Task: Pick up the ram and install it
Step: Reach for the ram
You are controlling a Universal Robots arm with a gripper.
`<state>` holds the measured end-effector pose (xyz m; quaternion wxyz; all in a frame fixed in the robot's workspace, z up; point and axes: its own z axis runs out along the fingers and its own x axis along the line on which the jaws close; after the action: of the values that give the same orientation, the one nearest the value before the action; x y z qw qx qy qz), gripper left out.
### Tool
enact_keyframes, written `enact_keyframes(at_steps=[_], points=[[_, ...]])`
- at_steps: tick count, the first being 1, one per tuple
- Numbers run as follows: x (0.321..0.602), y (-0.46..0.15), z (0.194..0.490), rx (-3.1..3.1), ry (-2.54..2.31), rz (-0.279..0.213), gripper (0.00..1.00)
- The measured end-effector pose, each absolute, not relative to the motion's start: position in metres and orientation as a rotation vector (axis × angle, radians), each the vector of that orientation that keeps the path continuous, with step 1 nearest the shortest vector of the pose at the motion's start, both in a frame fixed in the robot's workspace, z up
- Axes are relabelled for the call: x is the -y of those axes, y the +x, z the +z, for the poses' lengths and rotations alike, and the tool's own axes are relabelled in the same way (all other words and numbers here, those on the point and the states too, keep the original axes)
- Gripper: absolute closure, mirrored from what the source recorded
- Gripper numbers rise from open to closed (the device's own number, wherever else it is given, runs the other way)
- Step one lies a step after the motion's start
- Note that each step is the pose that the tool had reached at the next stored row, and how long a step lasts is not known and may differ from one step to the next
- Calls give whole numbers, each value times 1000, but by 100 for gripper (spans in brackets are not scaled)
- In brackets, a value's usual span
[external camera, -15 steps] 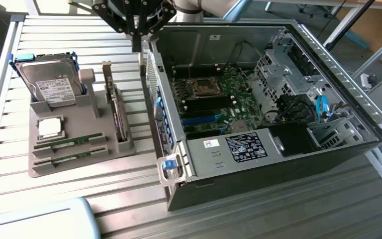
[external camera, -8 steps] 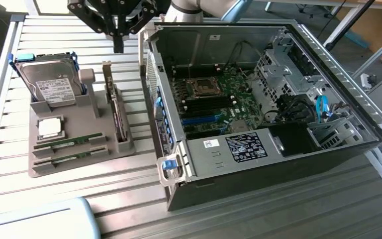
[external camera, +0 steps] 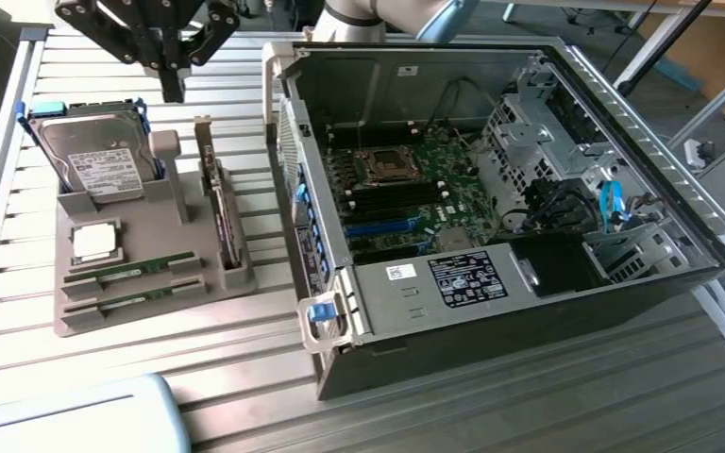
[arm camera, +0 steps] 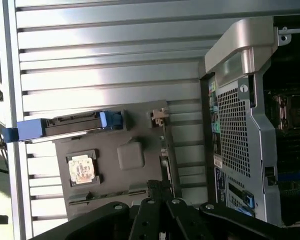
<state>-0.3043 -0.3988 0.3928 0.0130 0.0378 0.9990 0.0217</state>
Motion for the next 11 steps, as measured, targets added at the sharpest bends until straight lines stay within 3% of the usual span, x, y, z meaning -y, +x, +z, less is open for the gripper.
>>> enact_keyframes(at_steps=[11], points=[[399, -325, 392, -3113, 117, 68, 87]])
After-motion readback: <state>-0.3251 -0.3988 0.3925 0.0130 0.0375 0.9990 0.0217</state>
